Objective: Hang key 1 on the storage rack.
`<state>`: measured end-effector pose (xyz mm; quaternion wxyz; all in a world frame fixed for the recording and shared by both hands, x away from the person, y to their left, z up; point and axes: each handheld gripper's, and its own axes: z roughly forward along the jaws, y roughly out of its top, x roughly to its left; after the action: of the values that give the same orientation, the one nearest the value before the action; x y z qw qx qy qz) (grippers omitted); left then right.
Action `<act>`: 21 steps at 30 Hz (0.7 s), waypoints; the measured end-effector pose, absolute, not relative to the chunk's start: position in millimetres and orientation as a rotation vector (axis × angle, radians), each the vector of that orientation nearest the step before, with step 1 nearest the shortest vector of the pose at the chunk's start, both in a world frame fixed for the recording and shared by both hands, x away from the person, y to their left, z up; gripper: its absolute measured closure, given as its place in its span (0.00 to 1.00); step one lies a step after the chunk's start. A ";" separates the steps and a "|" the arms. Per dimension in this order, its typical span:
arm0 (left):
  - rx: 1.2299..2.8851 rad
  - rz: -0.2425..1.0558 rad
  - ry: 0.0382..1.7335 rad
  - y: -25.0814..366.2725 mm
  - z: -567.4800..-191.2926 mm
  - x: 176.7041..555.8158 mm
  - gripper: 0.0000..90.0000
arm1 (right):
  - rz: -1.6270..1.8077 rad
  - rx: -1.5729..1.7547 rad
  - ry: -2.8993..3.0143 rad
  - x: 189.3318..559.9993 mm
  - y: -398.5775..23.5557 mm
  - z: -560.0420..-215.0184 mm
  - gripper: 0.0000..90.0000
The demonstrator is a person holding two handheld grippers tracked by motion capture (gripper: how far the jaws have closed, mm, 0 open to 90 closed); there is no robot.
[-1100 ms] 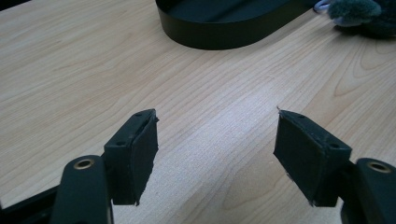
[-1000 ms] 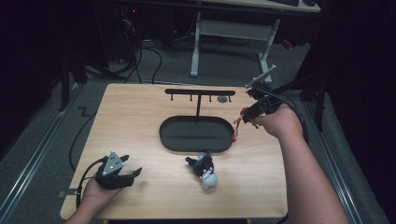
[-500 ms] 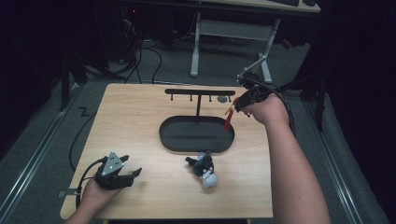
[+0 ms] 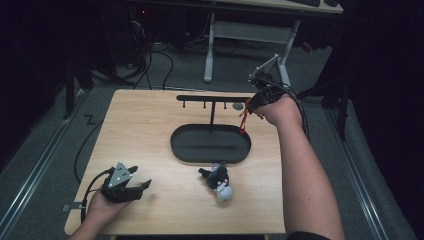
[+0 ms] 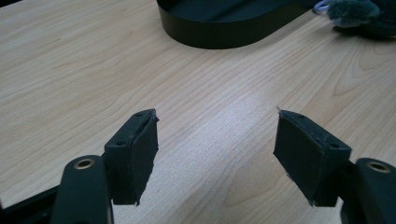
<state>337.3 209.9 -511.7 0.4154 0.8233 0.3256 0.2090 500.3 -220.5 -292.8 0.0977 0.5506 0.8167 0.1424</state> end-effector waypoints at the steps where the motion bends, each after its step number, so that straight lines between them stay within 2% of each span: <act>1: 2.068 0.524 0.817 209.9 -511.6 337.2 0.34 | 0.425 1.631 2.417 500.5 -219.4 -292.9 0.75; 21: 2.076 0.519 0.810 210.0 -511.2 337.3 0.34 | 0.404 1.663 2.357 507.7 -227.9 -311.1 0.75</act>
<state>337.3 210.0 -511.2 0.4139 0.8260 0.3222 0.2064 507.7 -227.9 -311.1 0.1141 0.5672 0.8040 0.1377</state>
